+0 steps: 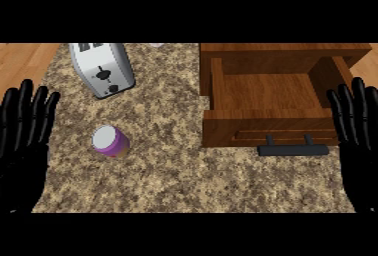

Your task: Pick up the can, place it into the drawer and close the drawer

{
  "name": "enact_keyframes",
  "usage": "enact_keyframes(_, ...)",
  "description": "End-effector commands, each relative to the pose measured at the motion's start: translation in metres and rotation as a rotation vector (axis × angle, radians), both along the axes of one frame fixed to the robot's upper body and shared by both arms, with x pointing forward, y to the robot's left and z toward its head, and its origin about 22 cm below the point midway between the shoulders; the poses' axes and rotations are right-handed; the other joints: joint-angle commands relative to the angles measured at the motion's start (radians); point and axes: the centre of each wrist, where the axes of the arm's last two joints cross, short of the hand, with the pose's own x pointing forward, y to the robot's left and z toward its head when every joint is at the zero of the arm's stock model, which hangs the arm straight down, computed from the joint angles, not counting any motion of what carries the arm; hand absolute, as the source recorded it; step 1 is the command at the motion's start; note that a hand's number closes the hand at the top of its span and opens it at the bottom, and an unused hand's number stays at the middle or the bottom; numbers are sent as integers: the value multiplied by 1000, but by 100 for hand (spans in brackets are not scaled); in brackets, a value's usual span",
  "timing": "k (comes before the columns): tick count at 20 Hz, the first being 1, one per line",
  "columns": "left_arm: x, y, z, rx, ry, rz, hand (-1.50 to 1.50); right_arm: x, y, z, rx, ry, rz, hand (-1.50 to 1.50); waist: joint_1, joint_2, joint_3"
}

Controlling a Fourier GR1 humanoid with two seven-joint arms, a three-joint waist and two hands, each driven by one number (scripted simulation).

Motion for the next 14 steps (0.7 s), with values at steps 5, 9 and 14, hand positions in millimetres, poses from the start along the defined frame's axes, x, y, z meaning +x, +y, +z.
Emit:
enact_keyframes(5,25,3,11,26,-58,-384,-150,2,0,0,9,-19,-67,-150,5,5,-8)
enact_keyframes(9,15,16,-21,140,352,-308,-150,-7,-15,-32,31,337,-150,-150,4,5,-7)
enact_keyframes(14,14,41,-14,139,361,-317,-150,-17,-25,-9,18,339,-162,-150,12,1,-8)
